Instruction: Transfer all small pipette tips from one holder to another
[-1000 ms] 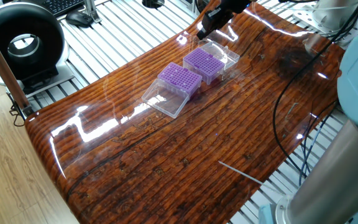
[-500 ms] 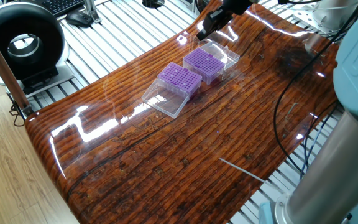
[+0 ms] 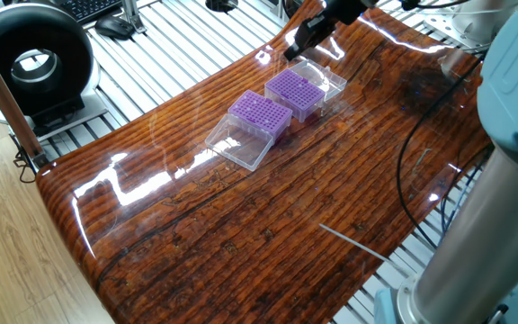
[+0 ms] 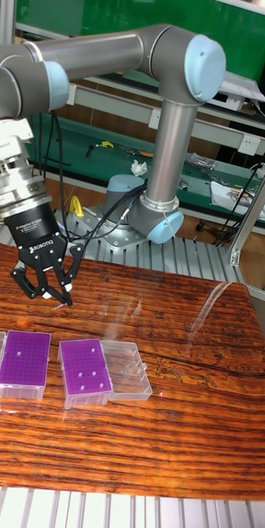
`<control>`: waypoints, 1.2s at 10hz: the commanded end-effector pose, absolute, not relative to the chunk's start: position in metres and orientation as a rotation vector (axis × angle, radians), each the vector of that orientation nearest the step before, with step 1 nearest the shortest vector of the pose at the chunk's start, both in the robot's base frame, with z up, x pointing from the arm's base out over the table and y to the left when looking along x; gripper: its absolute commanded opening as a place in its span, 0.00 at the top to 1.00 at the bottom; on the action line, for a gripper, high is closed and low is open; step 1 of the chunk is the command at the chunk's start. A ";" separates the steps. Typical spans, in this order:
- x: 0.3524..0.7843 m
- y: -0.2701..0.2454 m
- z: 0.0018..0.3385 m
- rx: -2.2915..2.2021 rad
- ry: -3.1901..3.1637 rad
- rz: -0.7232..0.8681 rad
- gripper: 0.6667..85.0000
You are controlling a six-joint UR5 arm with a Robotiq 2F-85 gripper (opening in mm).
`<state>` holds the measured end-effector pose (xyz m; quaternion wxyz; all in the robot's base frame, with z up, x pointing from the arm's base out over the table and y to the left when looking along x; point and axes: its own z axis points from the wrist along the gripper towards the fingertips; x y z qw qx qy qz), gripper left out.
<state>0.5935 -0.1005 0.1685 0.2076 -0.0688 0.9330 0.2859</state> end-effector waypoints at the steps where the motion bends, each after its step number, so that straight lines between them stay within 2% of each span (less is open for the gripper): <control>1: 0.596 -0.105 0.163 -0.207 2.564 0.832 1.00; 12: 0.584 -0.105 0.146 -0.212 2.523 0.968 1.00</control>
